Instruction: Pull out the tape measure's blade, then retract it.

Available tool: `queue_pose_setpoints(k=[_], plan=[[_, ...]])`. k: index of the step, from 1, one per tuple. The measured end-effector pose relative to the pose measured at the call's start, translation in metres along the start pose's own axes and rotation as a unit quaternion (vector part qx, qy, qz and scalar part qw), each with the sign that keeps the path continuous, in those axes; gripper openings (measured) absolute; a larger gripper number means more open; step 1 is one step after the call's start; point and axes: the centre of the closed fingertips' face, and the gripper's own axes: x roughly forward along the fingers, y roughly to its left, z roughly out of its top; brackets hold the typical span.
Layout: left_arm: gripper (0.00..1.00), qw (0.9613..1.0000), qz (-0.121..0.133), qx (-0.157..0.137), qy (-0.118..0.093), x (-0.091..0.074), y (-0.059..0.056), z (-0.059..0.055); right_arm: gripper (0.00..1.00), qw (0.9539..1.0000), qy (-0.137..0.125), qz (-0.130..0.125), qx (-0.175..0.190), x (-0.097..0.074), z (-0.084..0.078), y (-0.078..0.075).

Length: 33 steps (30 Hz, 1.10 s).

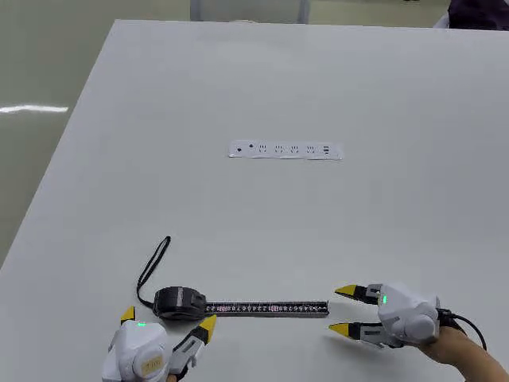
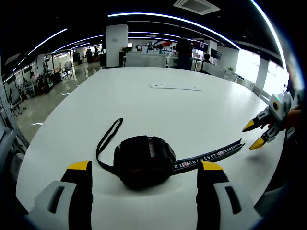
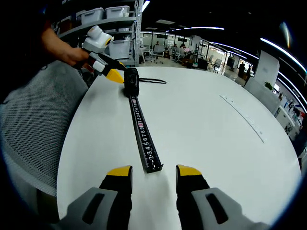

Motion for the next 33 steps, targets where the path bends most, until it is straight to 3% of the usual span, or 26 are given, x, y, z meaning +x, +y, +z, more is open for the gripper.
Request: queue_pose_setpoints(k=[15,33], plan=[[0.86,0.9999,0.007,-0.01,0.007,0.009,0.0,-0.001,0.27,0.9987,0.013,0.047,-0.011,0.012,-0.01,-0.001],[0.84,0.9997,0.013,-0.019,0.004,0.016,-0.001,0.001,0.19,0.9966,0.013,0.077,-0.023,0.026,-0.012,0.002]])
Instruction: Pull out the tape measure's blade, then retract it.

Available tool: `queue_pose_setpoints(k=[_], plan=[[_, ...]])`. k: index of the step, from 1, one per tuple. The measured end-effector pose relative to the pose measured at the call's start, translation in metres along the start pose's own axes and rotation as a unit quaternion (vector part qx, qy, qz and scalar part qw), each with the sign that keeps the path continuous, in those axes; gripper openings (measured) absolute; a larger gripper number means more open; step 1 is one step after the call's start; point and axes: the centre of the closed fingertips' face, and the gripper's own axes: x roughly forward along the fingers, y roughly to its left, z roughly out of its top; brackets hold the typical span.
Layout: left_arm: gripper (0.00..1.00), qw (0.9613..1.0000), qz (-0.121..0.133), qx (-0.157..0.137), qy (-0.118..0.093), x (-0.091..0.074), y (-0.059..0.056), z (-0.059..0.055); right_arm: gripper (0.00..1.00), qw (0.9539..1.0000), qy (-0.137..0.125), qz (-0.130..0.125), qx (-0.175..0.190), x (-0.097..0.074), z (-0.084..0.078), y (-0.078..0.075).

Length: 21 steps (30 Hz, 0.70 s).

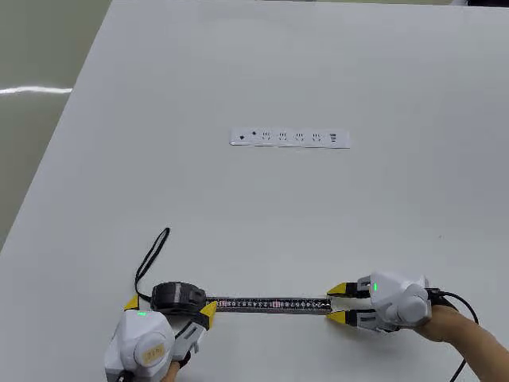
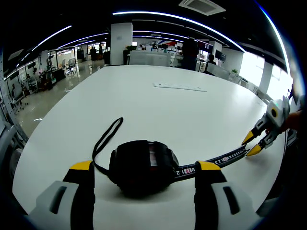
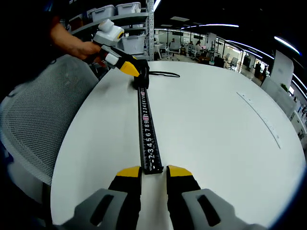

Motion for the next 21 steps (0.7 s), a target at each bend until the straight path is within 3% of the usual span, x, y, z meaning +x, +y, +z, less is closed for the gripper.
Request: queue_pose_setpoints(k=[21], plan=[[0.8,0.9998,0.012,-0.014,0.0,0.005,0.0006,-0.0027,0.13,0.9999,0.002,0.0,-0.012,0.0031,-0.0021,-0.0001]])
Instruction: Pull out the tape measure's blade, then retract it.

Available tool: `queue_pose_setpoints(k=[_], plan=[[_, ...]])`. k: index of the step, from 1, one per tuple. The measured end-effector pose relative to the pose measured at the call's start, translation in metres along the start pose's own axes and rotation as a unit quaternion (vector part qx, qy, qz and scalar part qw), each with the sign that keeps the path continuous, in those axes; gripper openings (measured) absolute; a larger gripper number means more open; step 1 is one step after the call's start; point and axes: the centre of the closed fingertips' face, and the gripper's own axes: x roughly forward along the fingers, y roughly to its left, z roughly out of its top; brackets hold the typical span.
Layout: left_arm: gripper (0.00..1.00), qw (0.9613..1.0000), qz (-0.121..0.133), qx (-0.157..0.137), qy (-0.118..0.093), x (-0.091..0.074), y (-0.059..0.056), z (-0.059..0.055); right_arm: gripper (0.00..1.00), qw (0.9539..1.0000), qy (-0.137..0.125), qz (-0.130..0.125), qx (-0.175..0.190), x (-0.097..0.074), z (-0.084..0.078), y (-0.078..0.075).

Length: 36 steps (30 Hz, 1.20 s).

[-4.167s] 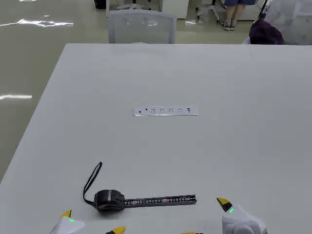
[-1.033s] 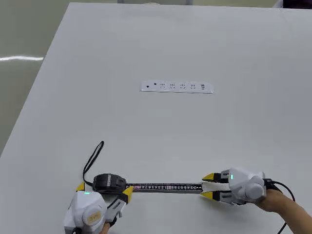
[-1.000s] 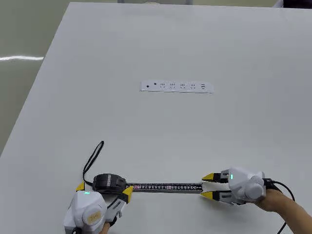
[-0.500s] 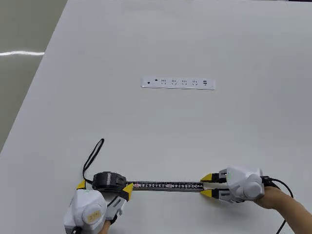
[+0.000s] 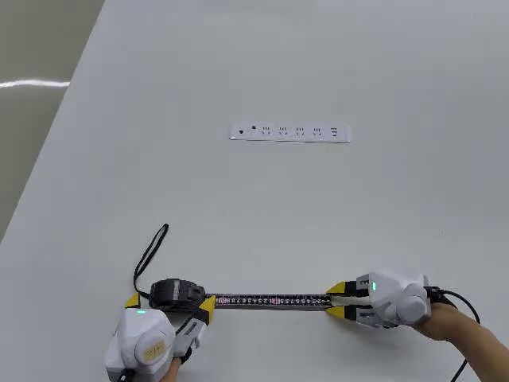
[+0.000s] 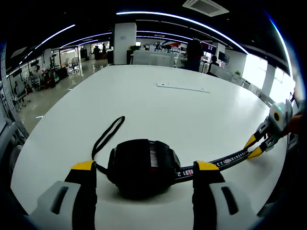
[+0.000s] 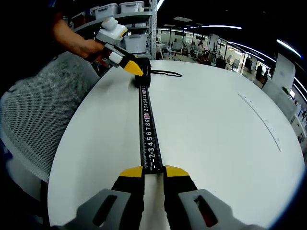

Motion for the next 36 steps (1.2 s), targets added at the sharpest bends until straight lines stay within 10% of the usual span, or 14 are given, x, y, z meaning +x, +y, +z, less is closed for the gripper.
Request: queue_pose_setpoints(k=[36], plan=[[0.66,0.9953,0.055,-0.079,0.004,0.013,0.005,-0.003,0.13,1.0,-0.002,-0.006,0.002,0.0,0.0,0.0]])
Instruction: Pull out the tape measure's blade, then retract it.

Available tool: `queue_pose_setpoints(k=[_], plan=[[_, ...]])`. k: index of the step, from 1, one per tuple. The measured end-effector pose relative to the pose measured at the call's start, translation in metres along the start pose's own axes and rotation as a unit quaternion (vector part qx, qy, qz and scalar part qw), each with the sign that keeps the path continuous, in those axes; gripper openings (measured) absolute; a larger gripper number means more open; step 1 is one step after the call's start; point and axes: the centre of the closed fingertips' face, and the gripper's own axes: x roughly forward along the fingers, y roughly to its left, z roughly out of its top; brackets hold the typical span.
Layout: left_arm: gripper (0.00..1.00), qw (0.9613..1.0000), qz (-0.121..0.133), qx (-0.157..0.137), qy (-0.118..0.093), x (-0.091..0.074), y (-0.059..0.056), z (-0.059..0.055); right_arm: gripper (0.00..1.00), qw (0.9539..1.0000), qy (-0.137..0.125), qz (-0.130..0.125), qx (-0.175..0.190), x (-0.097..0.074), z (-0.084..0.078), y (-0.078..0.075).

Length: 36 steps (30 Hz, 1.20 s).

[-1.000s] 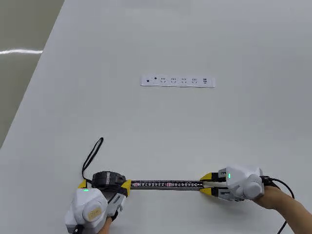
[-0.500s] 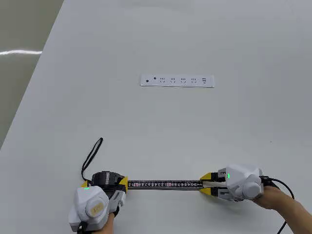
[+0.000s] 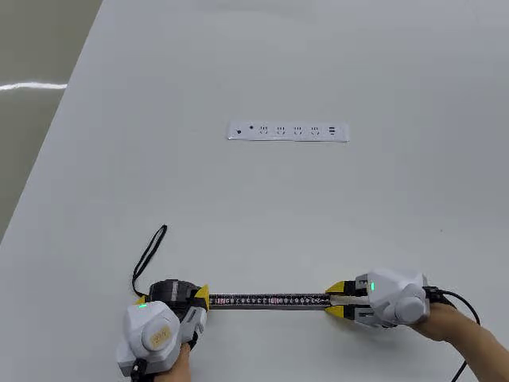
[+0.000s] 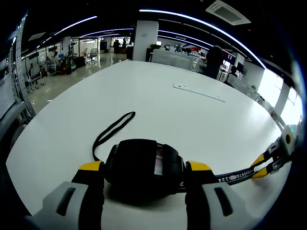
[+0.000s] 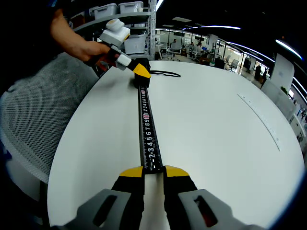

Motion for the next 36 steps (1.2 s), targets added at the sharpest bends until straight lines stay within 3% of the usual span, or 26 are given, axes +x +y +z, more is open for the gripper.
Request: queue_pose_setpoints(k=[36], plan=[[0.63,0.9998,-0.012,0.009,0.013,-0.0009,-0.0004,-0.0025,0.13,1.0,-0.001,-0.002,-0.001,0.0012,0.006,0.0013]])
